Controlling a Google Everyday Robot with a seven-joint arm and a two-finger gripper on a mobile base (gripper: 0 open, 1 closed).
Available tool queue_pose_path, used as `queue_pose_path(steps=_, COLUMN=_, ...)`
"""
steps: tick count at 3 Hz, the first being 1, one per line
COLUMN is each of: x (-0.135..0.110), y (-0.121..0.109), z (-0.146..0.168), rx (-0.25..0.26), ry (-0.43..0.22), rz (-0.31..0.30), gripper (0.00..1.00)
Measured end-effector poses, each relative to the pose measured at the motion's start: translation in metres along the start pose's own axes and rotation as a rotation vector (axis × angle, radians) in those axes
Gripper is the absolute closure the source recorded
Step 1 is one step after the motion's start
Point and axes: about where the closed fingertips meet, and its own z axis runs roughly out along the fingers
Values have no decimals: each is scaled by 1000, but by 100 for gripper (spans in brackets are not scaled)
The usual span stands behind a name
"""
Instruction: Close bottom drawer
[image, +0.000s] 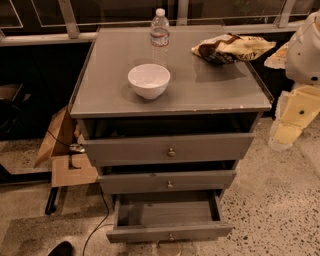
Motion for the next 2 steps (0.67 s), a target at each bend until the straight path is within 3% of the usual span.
queue_pose_path(steps=1, x=0, y=0, z=0, rx=0, ry=0, rz=0, gripper=0)
queue_pose_path(steps=2, x=0, y=0, z=0, rx=0, ry=0, rz=0, gripper=16)
